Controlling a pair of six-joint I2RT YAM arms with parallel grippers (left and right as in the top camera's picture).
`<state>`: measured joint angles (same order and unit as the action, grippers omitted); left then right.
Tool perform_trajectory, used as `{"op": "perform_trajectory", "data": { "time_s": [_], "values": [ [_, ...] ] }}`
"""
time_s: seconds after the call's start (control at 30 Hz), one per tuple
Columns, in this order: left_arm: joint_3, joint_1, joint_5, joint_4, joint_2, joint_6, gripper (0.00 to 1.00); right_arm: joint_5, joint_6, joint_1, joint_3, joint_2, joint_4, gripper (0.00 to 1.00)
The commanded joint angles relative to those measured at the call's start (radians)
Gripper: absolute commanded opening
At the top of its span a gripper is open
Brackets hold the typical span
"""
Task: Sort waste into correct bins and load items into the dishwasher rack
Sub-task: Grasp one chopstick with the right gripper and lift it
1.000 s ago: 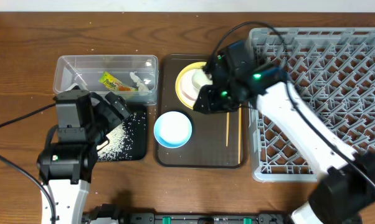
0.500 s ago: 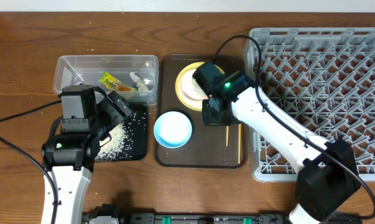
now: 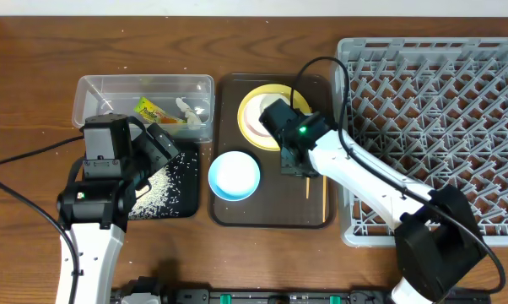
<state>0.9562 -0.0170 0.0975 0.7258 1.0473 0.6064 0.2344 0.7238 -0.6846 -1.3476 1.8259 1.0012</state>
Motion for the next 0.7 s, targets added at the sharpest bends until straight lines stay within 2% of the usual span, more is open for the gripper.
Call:
{"op": "perform_trajectory", "data": {
  "time_s": [0.0, 0.67],
  "values": [
    [0.014, -0.004, -0.009, 0.000, 0.004, 0.001, 0.95, 0.024, 0.013, 0.019, 0.037, 0.001, -0.027, 0.28],
    [0.014, -0.004, -0.009, 0.000, 0.004, 0.001, 0.95, -0.030, -0.030, 0.089, 0.278, 0.001, -0.380, 0.25]
  ]
}}
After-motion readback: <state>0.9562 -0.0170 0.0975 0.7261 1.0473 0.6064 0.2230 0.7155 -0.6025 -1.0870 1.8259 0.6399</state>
